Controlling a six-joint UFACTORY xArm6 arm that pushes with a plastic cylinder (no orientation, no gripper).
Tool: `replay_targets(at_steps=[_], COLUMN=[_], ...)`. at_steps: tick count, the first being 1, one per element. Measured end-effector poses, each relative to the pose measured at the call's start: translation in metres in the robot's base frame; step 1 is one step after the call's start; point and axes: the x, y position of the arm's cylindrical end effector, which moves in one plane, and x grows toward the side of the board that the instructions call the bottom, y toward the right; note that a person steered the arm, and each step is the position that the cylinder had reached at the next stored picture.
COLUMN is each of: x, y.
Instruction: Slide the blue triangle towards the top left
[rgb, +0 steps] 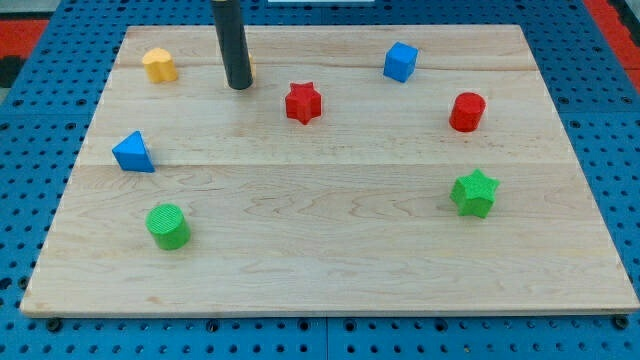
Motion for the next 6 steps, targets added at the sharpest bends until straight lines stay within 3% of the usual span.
replay_targets(at_steps=[1,3,4,5,6], x=[0.026,0.161,0.198,0.176,0.138], y=[0.004,-0.028,-0.115,-0.157,-0.121])
